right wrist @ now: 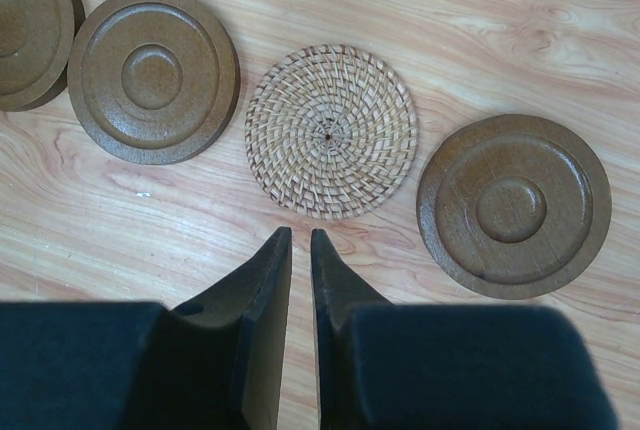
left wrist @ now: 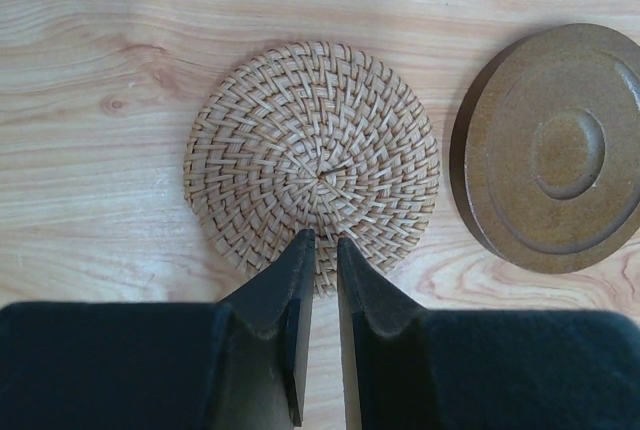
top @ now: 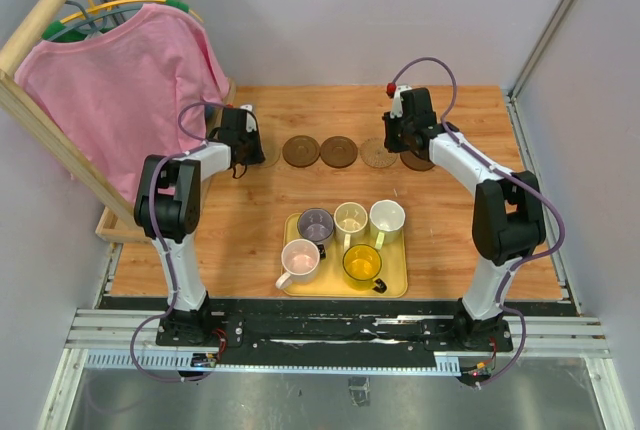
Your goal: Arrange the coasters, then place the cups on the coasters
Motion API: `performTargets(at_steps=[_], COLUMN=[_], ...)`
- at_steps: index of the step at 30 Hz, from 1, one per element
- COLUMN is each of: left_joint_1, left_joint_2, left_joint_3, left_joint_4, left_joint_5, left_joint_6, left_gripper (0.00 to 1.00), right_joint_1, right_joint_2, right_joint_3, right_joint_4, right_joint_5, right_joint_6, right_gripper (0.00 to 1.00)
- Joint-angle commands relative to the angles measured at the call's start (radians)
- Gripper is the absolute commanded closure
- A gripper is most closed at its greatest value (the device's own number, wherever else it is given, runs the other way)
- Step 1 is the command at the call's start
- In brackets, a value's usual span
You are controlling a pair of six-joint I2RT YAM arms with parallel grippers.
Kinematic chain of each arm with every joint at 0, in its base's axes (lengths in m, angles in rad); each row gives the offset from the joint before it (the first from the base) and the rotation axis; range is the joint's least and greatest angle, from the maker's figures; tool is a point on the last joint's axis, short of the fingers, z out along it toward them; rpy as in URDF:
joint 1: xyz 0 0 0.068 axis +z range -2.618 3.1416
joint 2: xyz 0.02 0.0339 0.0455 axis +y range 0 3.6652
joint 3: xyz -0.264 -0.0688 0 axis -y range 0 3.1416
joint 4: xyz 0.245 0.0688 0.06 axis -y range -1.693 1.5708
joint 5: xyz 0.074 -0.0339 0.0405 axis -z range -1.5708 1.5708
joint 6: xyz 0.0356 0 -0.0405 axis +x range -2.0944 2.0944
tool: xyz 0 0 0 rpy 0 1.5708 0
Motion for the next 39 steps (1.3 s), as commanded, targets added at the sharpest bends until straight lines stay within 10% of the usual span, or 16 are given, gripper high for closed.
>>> performTargets(at_steps=[1,28,39], left_joint_1=[0.000,-0.107,-0.135], left_joint_2=[-0.037,-0.005,0.058], left_joint_3=[0.000,0.112,0.137], left_joint_4=[0.021,0.178,0.154], left_joint_5=[0.007,0.308,0.314], left_joint_6=[-0.009,-0.045,-0.052], left_gripper=[0.80,0.77,0.77], right_joint_1=[0.008,0.008,0.042], right_joint_2=[-0.039,-0.089,0.162], right_joint_3=[-0.020,-0.072,0.226], right_joint_4=[0.017,0.048,-0.040], right_joint_5=[0.004,0.063,-0.147], right_joint_6=[0.010,0.018,-0.025], right_gripper=[0.85,0.85,0.86])
